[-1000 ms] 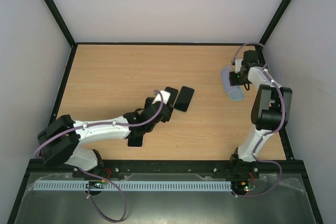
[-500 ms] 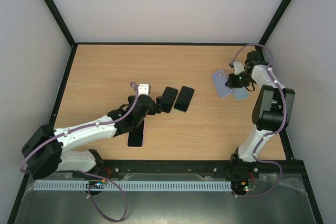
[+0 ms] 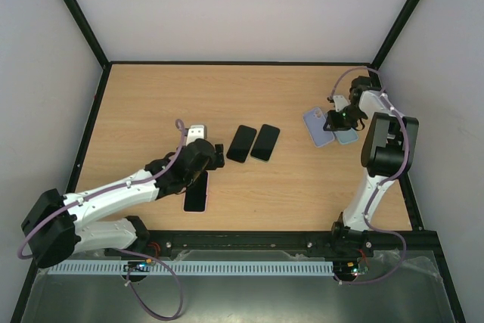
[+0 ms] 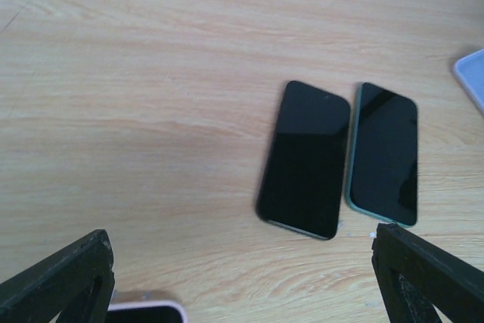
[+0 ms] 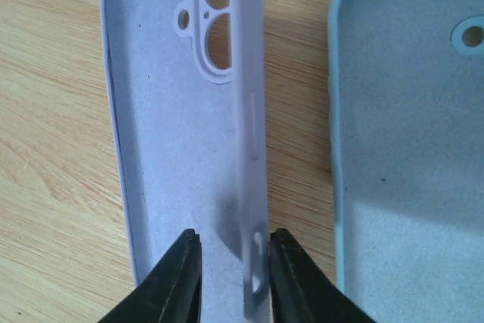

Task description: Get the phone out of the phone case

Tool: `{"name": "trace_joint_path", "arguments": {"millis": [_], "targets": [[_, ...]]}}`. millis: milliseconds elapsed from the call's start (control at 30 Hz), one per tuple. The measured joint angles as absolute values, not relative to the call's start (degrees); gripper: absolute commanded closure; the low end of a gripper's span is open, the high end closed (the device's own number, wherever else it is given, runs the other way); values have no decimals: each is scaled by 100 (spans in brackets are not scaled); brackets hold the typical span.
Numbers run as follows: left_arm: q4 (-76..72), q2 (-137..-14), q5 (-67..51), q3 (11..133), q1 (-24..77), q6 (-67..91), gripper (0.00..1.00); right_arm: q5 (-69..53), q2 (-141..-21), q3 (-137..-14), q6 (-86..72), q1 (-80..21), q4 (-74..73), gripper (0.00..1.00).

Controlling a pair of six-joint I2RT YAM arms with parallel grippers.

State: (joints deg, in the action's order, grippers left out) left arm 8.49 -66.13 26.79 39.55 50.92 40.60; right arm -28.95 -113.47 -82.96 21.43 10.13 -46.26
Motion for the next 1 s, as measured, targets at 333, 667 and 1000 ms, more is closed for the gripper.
{"name": "trace_joint_path", "arguments": {"millis": [333, 667, 1000], "targets": [[1907, -6783, 2477, 3955, 4980, 4873, 0, -2628, -10938, -7926, 2213, 1011, -4589, 65], [2847, -6921, 1925, 4139, 4871, 5192, 0, -3124, -8796, -7105, 2191, 1011, -4613, 55], [3898, -7185, 1415, 4606, 4622, 5210, 0, -4397, -6326, -5861, 1164, 1011, -3992, 34]]}}
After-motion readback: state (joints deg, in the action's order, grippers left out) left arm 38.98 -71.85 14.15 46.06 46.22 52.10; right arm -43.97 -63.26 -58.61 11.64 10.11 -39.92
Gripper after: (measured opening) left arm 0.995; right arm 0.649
